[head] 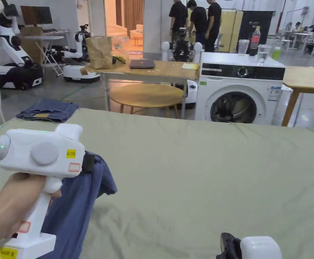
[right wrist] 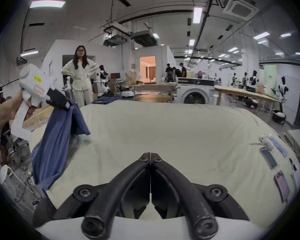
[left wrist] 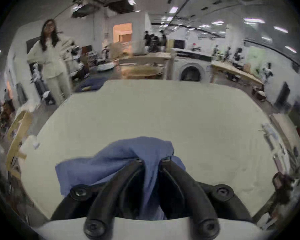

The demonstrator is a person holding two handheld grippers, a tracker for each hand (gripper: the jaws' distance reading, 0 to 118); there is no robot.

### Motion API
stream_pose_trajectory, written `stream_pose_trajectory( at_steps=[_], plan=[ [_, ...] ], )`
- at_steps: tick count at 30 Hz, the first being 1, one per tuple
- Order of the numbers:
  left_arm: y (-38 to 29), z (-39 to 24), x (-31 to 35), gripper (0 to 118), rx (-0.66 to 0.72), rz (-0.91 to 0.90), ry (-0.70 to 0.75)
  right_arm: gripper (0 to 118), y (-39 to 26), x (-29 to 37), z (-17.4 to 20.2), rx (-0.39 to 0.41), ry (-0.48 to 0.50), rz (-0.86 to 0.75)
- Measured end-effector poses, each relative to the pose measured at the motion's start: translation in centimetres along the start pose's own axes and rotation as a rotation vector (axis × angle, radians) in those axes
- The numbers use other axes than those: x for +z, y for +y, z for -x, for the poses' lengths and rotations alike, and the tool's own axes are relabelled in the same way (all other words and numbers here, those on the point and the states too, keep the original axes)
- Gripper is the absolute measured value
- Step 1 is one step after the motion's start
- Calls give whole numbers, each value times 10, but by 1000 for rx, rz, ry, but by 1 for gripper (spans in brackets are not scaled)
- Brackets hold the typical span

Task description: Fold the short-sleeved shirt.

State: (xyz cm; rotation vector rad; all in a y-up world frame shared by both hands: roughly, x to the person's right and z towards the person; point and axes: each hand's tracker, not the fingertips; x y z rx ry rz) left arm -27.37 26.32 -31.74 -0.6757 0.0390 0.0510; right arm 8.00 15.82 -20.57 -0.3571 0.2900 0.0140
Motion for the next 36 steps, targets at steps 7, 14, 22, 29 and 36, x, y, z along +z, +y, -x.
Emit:
stream_pose_trajectory(
  at_steps=[7,14,22,29,36],
  plan=[
    [39,-167,-48,3,-149,-4,-311,0,-10,22,-61,-52,-158,15],
    [25,-304,-112,3,-202,112,-544,0,-22,32,-106,-93,-270,47],
    [-51,-347,-210,3,-245,380,-444,0,-44,21,-128,-122,-319,112],
    [-54,-321,-201,118,-261,297,-436,0,-44,18,-134,-133,-323,124],
    [-54,-226,-82,22,-154,-13,-344,0,-31,25,-120,-127,-295,81]
  ],
)
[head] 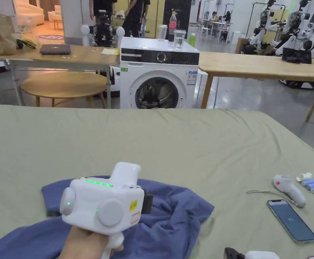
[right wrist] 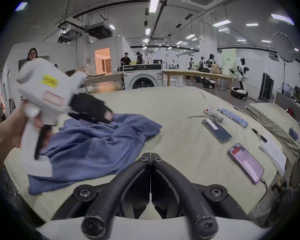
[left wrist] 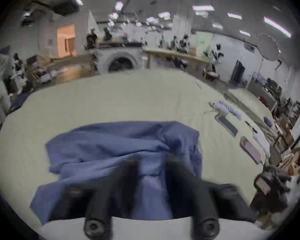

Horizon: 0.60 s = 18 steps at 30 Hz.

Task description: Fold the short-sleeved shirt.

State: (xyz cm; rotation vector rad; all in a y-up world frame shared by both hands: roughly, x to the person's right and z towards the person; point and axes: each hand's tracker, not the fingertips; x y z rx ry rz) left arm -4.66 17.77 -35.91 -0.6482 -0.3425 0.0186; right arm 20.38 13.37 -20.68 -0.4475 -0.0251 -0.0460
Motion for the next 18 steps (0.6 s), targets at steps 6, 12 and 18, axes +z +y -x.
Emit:
stream_pose_trajectory(
  at_steps=[6,12,18],
  plan=[
    [-66,46,149,0,93,-236,201,0,8,11,14,15,28,-40],
    [-112,86,239,0,232,-307,358,0,15,19,32,29,60,-68],
    [-118,116,242,0,246,-258,422,0,18,16,50,48,92,-72]
  ],
)
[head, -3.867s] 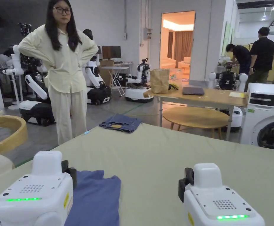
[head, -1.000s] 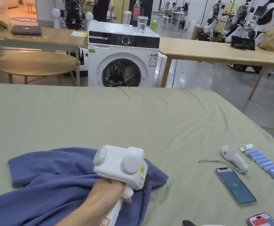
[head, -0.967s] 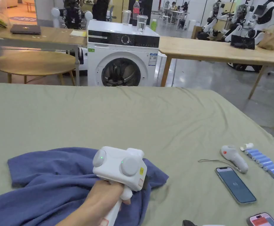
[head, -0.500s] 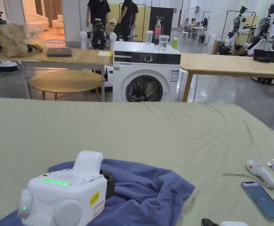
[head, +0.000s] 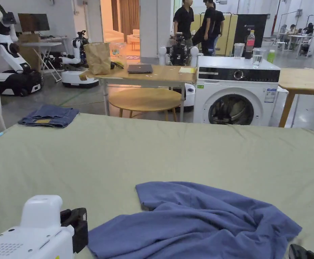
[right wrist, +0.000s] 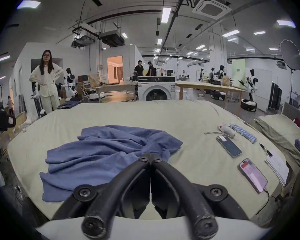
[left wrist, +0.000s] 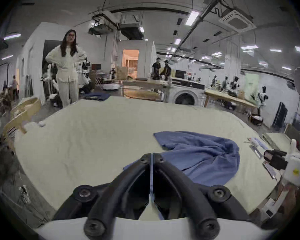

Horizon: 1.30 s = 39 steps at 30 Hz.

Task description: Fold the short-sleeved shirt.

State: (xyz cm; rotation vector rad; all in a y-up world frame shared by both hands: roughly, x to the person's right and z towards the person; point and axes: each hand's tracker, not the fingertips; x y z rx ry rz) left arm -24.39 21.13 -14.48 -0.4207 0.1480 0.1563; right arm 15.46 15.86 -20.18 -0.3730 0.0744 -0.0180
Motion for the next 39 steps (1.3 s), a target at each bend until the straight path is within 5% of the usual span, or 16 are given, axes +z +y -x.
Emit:
stream_pose_trajectory(
  at_steps=[11,12,14,15,19,21,22,24,28,34,39],
  plan=[
    [-19,43,-185,4,-85,432,32,0,-11,-24,4,21,-7,59],
    [-20,45,-194,26,-93,452,36,0,-11,-26,3,21,-12,62],
    [-28,47,-222,113,-121,547,57,0,-12,-30,0,29,-21,74],
    [-33,46,-229,118,-135,558,90,0,-13,-32,-1,35,-29,79],
    [-50,37,-240,115,-165,621,95,0,-18,-39,-8,26,-41,105],
    [-50,33,-234,104,-161,608,78,0,-21,-43,-12,22,-46,122],
    [-46,30,-229,89,-170,599,82,0,-21,-44,-13,21,-49,128],
    [-38,23,-215,2,-176,543,43,0,-22,-48,-19,18,-56,140],
    [-32,18,-211,0,-190,552,0,0,-17,-62,-38,-29,-72,179],
    [-33,23,-213,0,-155,562,-16,0,23,-126,-75,23,-131,209],
    [-32,24,-213,0,-146,562,-27,0,60,-210,-93,17,-47,354]
  ],
)
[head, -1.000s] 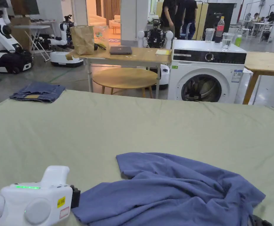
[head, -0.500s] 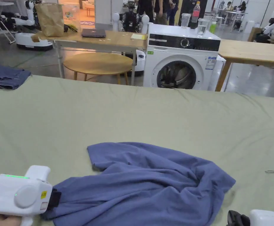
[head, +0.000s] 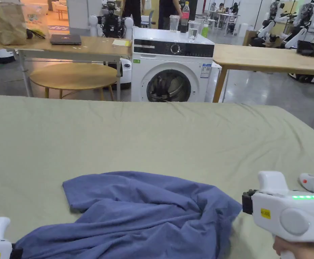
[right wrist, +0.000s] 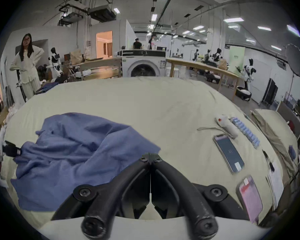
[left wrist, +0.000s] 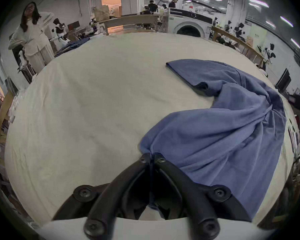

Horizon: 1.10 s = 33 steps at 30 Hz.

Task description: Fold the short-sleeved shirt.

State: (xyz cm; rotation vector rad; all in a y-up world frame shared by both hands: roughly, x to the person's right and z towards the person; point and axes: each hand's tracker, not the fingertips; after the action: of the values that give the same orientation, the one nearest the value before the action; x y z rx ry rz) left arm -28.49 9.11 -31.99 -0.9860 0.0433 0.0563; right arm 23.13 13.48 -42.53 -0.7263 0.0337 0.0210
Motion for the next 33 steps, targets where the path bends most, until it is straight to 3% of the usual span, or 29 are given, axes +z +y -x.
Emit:
stream_pose_trajectory(
  at_steps=[2,3,5,6,8,11,12,14,15,16,17,18,21,24,33],
  plan=[
    [0,2,-3,0,10,0,-7,6,12,-27,-3,-25,32,75],
    [1,3,-4,0,12,2,-10,34,15,-37,-3,-16,46,101],
    [1,6,-9,0,17,6,-14,118,16,-63,-4,23,45,206],
    [2,6,-10,0,19,8,-16,115,15,-71,-4,7,41,140],
    [4,6,-12,0,20,10,-17,116,0,-84,-4,45,7,204],
    [6,6,-17,0,15,16,-11,113,2,-103,-9,20,6,251],
    [7,5,-18,0,14,18,-9,103,-2,-109,-10,27,9,261],
    [7,6,-21,0,12,22,-5,66,-11,-118,-12,46,33,295],
    [8,6,-21,0,14,26,-5,47,-5,-105,-6,8,82,271],
    [9,7,-19,0,17,28,-6,8,-4,-96,-6,20,81,254],
    [10,9,-15,0,25,27,-9,6,-2,-88,-5,4,130,227],
    [11,11,-11,0,29,21,-7,6,-1,-77,-4,11,69,180],
    [18,20,16,0,44,-43,28,6,13,-38,-7,58,72,102],
    [31,31,62,0,96,-137,13,6,34,8,-17,4,95,21],
    [73,47,201,0,74,-373,91,6,79,127,-24,12,134,-181]
  ],
)
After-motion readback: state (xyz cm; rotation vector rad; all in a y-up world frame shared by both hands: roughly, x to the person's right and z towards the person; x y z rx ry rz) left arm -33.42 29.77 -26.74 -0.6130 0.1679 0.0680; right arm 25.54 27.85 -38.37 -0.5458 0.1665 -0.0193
